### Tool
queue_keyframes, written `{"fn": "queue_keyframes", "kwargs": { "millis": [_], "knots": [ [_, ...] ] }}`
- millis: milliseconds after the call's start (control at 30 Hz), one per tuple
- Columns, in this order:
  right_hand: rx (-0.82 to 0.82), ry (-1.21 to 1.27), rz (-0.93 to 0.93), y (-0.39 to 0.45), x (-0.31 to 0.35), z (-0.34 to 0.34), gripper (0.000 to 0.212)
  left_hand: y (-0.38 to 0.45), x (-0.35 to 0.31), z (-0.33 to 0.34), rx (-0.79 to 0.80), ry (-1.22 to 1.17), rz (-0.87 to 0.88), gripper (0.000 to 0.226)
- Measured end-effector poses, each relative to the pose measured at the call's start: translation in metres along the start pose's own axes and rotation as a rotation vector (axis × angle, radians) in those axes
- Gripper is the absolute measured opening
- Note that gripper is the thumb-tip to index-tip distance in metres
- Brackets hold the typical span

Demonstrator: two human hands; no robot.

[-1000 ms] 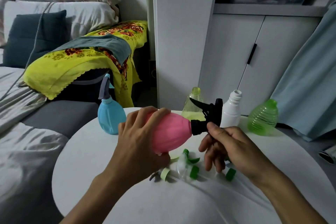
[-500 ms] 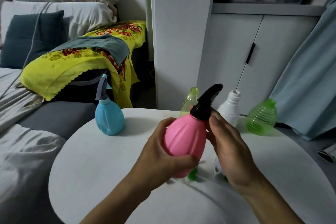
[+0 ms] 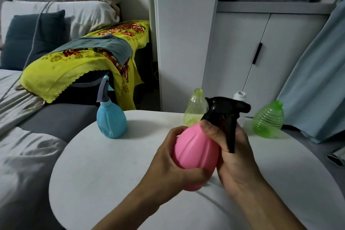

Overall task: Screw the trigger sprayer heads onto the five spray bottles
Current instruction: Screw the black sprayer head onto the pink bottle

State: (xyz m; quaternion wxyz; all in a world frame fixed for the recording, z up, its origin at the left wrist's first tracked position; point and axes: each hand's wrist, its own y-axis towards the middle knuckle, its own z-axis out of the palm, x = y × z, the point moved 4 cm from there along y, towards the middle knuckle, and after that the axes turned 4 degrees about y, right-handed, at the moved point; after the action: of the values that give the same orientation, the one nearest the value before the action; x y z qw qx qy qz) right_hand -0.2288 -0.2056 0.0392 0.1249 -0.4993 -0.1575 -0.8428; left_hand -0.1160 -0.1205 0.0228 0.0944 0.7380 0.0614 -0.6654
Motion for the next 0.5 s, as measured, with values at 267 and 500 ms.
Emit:
{"fn": "queue_keyframes", "kwargs": {
  "millis": [267, 500],
  "knots": [
    [0.010, -0.077, 0.103, 0.004, 0.000, -0.002, 0.030, 0.005, 0.005, 0.001, 0.106, -0.096, -0.172, 0.063],
    [0.188, 0.169, 0.229, 0.007, 0.015, -0.004, 0.028, 0.003, -0.005, -0.003, 0.375, -0.175, -0.253, 0.043]
  ]
}}
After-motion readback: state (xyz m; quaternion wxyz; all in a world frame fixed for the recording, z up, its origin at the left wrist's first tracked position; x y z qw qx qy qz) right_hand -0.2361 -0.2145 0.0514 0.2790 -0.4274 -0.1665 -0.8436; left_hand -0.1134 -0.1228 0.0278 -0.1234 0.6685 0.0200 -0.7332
